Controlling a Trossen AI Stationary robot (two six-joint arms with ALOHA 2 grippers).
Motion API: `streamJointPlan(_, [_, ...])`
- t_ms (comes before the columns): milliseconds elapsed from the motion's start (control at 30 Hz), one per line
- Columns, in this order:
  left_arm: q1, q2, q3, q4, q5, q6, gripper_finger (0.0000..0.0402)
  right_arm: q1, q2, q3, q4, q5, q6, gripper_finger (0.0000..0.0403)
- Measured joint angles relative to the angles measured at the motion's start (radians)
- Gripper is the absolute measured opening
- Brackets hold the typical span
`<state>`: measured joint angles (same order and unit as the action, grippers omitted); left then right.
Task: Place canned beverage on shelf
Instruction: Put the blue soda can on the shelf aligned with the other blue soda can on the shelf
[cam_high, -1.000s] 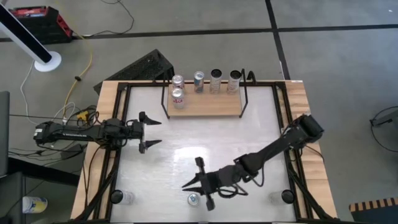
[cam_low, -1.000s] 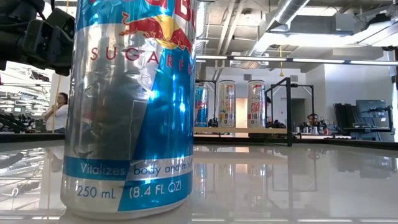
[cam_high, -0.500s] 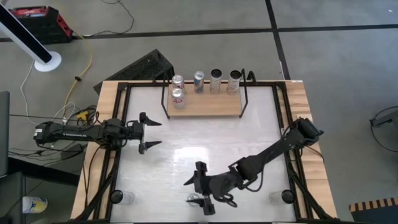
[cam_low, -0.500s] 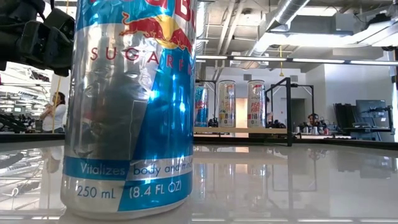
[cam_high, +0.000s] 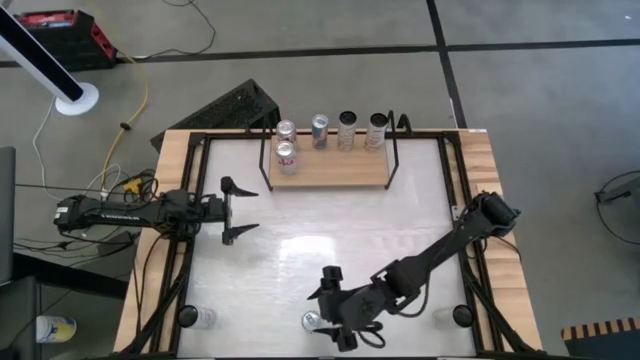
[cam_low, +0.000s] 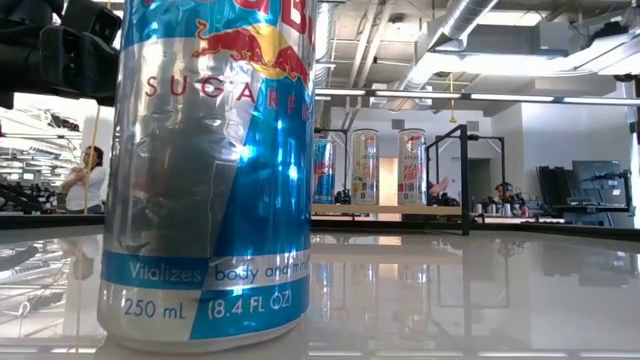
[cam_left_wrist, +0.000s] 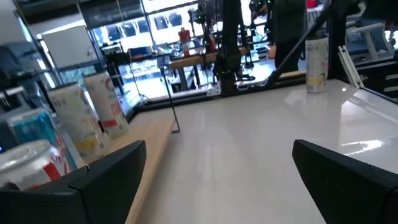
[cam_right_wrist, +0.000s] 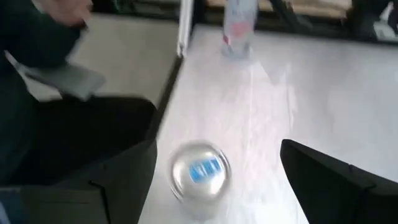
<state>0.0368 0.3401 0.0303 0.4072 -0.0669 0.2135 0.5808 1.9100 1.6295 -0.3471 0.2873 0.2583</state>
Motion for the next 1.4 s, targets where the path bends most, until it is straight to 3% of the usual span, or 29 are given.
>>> streamJointPlan(367, [0.000,0.000,0.000,0.012,0.000,0.038,0.0393,-0.005,0.074,-0.002,0.051,-0.050,0.003,0.0364])
streamJointPlan(1400, [0.000,0.000,0.000,0.010,0.000,0.038,0.0393,-0.005,0.125,-0.028,0.065,-0.049,-0.055,0.0359])
